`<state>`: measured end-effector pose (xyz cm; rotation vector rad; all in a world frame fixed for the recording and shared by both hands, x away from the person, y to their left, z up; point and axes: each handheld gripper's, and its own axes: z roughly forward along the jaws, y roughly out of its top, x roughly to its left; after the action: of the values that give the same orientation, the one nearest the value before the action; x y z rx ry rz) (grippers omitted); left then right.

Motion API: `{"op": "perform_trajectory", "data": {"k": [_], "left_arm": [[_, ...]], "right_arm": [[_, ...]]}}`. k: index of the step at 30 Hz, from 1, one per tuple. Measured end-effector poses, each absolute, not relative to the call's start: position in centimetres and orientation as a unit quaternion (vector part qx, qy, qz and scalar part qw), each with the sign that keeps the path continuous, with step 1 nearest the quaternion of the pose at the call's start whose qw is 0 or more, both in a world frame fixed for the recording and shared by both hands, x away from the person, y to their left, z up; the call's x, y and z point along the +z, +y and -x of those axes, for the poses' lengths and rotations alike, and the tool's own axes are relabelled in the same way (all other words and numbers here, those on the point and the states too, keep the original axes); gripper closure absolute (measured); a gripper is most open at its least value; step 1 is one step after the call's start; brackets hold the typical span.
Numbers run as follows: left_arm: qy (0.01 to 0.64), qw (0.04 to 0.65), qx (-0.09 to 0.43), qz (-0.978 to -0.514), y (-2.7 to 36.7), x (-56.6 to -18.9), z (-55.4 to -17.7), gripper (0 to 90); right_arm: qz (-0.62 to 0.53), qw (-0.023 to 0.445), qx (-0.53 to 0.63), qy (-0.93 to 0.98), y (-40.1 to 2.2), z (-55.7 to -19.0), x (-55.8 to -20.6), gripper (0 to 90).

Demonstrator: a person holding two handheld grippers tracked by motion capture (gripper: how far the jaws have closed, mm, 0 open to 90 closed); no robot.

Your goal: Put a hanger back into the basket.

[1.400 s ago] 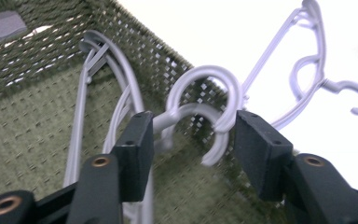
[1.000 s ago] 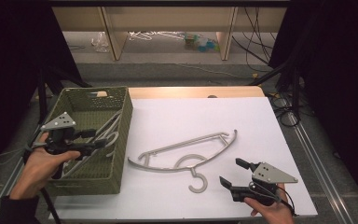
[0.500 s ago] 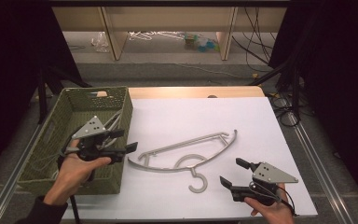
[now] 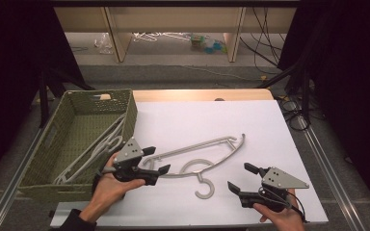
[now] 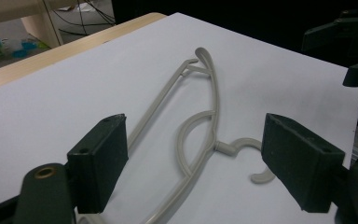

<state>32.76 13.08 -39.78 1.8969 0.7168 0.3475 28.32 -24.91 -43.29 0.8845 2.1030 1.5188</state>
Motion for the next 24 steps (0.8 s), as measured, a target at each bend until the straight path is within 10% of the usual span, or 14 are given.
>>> {"op": "perform_trajectory", "data": {"k": [24], "left_arm": [[0.285,0.484,0.125,-0.818,11.2,-42.9,-32.6,20.3]], "right_arm": [[-0.319,0.199,0.530,0.760,-24.9,-28.5,-43.3,17.7]]}}
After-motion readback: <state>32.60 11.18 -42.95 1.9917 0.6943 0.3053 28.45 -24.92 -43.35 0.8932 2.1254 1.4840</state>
